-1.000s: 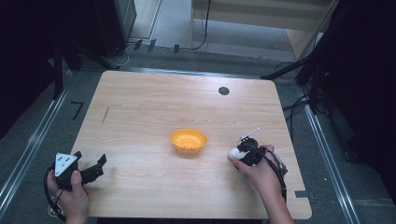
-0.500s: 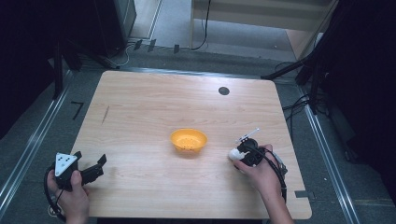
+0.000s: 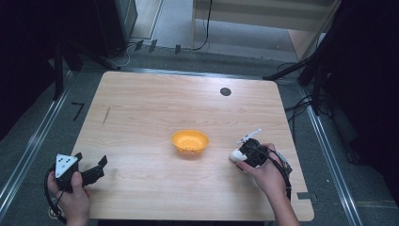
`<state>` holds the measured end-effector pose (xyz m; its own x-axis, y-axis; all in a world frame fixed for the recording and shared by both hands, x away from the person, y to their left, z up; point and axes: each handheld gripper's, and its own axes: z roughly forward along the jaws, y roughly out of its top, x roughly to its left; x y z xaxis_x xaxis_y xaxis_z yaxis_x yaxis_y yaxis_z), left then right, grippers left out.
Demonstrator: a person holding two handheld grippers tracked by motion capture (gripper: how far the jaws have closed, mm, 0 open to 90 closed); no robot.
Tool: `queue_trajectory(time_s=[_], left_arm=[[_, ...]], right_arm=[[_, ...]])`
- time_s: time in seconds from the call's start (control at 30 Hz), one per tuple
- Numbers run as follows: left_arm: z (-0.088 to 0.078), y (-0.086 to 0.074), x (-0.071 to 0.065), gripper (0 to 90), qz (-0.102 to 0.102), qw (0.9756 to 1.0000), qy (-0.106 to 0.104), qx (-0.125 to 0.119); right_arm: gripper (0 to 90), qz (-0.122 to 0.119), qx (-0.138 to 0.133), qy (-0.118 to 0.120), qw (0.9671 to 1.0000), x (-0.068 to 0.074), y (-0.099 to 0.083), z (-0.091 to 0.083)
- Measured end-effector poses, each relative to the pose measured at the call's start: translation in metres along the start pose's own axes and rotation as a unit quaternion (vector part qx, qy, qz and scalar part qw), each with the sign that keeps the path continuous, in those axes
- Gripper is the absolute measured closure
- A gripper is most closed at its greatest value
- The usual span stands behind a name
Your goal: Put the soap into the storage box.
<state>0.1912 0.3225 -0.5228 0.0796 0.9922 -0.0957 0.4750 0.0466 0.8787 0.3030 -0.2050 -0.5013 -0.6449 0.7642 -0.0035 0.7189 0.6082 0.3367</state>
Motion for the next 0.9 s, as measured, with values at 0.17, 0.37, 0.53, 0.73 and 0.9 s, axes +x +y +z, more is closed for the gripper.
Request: queue_trajectory(time_s=[0.17,0.37,0.53,0.73,0.9], left_arm=[[0.000,0.000,0.000,9.1,0.000,1.0000,0.000,0.001],[0.000,0.000,0.000,9.1,-0.001,1.0000,0.000,-0.001],[0.000,0.000,0.000,9.1,-0.002,1.0000,0.000,0.000],[0.000,0.000,0.000,9.1,-0.001,1.0000,-0.001,0.000],[0.000,0.000,0.000,9.1,-0.001,1.0000,0.000,0.000]], right_arm=[[49.6,-0.038,-0.006,-0.009,0.9992,0.002,0.006,-0.006],[49.7,-0.054,-0.007,-0.016,0.9984,0.003,0.012,-0.008],[49.7,-0.070,-0.015,-0.017,0.9973,0.005,0.017,-0.013],[49.7,-0.093,-0.023,-0.022,0.9951,0.006,0.023,-0.018],[49.7,-0.120,-0.030,-0.019,0.9922,0.007,0.029,-0.020]])
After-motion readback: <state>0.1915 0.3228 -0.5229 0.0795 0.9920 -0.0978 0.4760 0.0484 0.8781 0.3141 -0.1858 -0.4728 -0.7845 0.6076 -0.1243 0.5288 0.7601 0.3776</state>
